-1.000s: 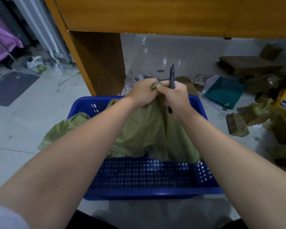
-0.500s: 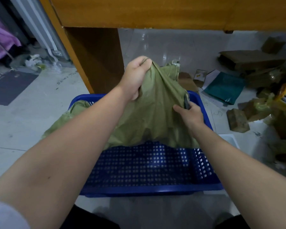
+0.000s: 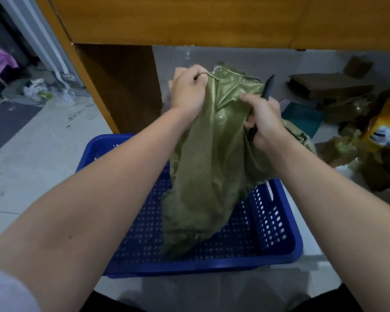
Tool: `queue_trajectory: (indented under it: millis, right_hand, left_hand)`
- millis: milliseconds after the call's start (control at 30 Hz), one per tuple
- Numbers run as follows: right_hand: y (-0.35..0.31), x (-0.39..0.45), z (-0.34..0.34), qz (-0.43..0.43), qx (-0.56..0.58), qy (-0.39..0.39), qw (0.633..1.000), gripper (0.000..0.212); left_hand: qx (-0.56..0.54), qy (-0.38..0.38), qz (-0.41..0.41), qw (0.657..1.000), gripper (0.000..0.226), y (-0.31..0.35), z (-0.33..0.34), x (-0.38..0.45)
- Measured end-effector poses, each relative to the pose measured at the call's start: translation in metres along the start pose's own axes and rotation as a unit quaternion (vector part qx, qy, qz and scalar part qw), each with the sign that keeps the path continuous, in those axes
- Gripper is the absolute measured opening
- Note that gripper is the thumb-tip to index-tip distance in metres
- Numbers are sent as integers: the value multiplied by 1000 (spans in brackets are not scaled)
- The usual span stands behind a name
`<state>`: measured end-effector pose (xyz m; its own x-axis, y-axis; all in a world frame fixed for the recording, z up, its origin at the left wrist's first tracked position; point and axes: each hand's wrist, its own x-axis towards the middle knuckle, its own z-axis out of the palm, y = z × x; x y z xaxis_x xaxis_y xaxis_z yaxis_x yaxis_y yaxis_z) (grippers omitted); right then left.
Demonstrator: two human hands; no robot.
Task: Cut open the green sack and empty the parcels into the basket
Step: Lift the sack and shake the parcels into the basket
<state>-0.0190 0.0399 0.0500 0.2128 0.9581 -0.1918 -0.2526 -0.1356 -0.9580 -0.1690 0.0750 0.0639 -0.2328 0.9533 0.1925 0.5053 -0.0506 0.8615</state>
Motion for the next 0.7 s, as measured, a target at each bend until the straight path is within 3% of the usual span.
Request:
queue_trajectory:
  millis: [67,133,167,267,367,433,600,700]
  right_hand:
    - [-4,-2,-8,7,-128,-29,991,27]
    - [-4,-6,-13,40,-280,-35,958,29]
    - [-1,-5,-16,45,-293,-23,955,27]
    - [-1,-5,-23,52,-144,5,988,13]
    - [-8,-5,-19,50,-187,-50,980,15]
    - [-14,-9,-8,56,-108,-51,991,15]
    - [-13,-11,13,56,-23,-85,995,13]
    - [-12,-12,17,9,-178,-164,970,16]
  left_hand:
    - [-62,3,7,998,31,2,3,0]
    - [-99,-45,15,994,32,7,9,-5]
    - [-107,-67,33,991,32,8,14,-9]
    - [-84,-74,85,990,32,3,23,-10]
    - [-72,-89,63,991,33,-6,25,-4]
    - [-71,-88,48,992,32,-8,27,-7]
    - [-113,2,39,993,32,-11,16,-2]
    - [-91,-49,55,993,22,0,9,-2]
